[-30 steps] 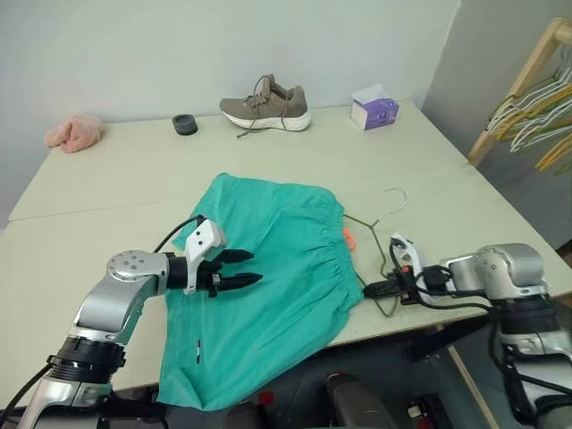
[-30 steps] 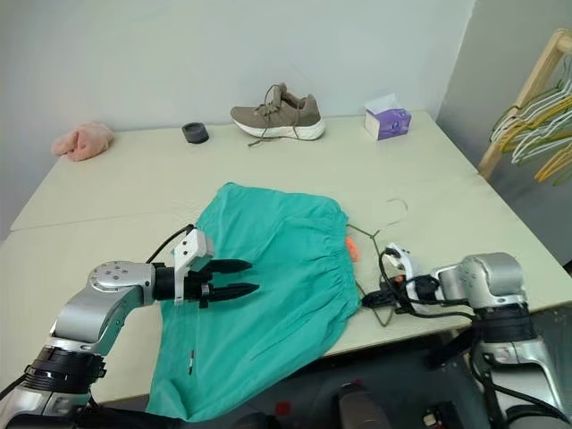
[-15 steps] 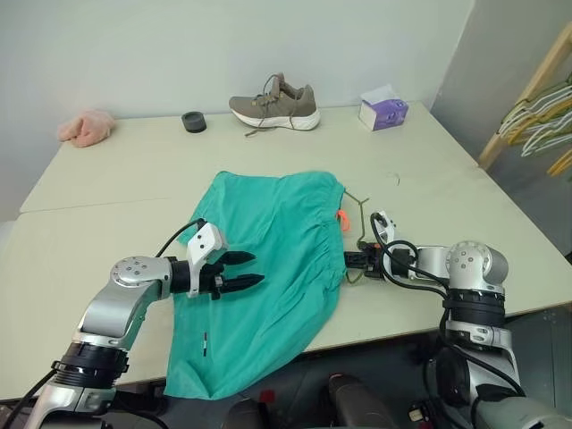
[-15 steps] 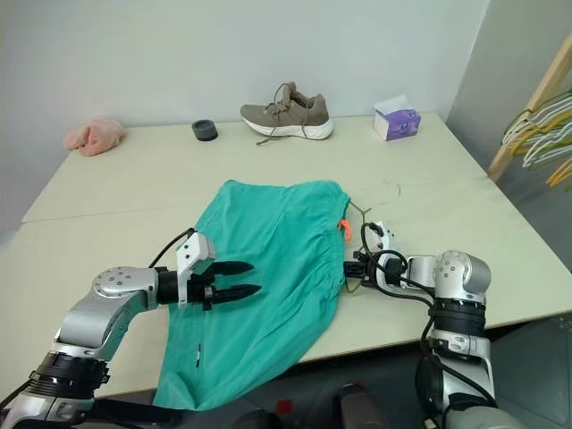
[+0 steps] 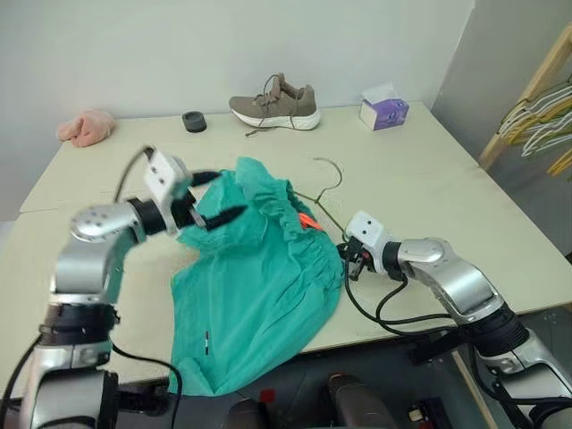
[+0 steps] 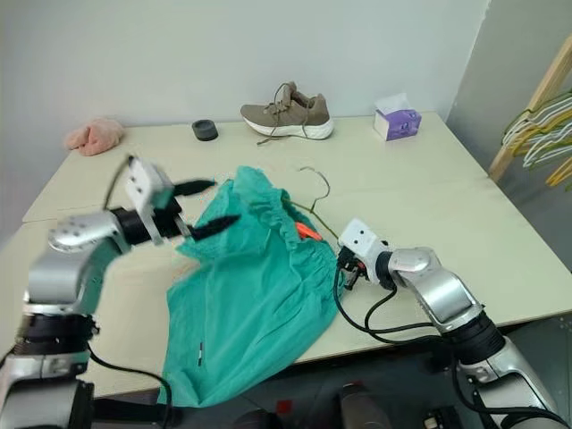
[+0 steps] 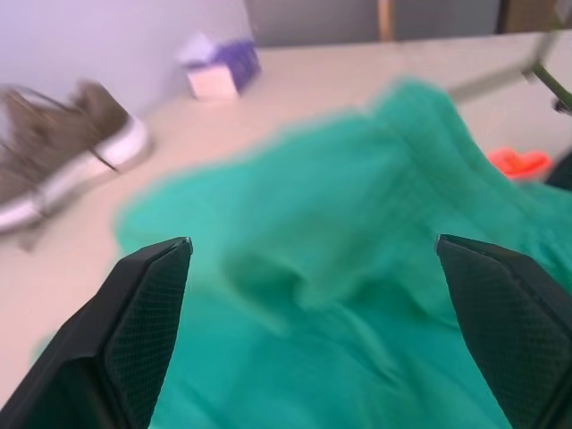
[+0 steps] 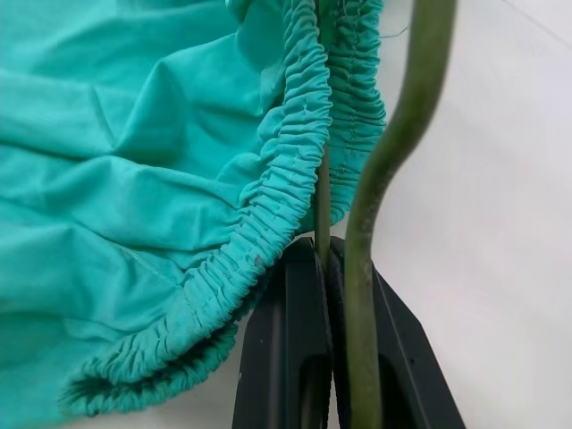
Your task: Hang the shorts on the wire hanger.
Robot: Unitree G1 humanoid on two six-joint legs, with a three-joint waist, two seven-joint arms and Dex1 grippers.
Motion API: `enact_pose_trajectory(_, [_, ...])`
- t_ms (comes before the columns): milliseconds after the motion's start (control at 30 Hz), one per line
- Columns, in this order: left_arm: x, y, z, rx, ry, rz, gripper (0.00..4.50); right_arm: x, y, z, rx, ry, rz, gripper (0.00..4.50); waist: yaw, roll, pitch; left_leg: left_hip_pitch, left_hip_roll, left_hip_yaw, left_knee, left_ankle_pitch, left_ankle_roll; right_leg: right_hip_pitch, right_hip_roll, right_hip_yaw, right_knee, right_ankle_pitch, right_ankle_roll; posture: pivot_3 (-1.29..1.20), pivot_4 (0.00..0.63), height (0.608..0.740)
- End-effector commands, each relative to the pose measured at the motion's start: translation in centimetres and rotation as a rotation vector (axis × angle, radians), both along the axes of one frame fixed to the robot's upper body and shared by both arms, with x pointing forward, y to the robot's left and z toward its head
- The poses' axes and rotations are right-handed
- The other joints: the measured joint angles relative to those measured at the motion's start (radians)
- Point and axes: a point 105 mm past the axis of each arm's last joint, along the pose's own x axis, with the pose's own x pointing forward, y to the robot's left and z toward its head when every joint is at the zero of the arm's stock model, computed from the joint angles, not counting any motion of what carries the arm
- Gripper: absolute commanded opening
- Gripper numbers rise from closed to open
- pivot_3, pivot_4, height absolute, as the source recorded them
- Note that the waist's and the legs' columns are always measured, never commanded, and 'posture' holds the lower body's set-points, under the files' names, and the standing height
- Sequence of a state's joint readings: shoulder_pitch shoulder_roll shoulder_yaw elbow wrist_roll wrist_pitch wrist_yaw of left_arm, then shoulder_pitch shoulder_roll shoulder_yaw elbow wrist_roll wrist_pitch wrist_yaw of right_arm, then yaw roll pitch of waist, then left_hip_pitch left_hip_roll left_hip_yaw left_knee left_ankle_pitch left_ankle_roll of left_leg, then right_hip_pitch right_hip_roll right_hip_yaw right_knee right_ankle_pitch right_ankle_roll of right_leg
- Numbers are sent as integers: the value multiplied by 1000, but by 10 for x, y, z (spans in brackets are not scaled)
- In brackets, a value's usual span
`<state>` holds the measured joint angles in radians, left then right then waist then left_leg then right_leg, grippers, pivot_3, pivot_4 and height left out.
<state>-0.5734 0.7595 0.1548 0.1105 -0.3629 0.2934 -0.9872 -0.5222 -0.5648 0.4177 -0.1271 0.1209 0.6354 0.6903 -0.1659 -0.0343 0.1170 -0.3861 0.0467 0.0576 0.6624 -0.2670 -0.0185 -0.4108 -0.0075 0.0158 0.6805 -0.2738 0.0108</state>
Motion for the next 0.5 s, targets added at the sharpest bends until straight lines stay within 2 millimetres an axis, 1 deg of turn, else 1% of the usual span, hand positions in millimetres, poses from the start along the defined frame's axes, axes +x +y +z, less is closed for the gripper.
enact_pose_trajectory(33, [-8,7,27,50,-47,-64,4479,2,1,10,-58,-96,57,0,-1,0,0,0,0,0,0,0,0,0,0,0,0,0,0,-153,72,740])
enact_pose_trajectory(133, [-15,3,15,158,22,-156,4479,3,2,12,-103,-145,92,0,0,0,0,0,0,0,0,0,0,0,0,0,0,0,0,-156,70,740])
enact_pose_trajectory(267, [-26,-3,-9,279,141,-272,4479,4,4,17,-148,-213,132,0,1,0,0,0,0,0,0,0,0,0,0,-1,1,0,-1,-162,71,740])
enact_pose_trajectory(367, [-20,-3,-19,349,139,-276,4479,3,7,21,-170,-258,166,0,2,0,0,0,0,0,0,0,0,0,1,0,1,0,-1,-170,73,740])
enact_pose_trajectory(500, [-13,-4,-23,370,126,-279,4479,-2,14,30,-152,-279,202,0,1,0,0,0,0,0,1,0,0,0,2,-1,1,0,-1,-183,75,740])
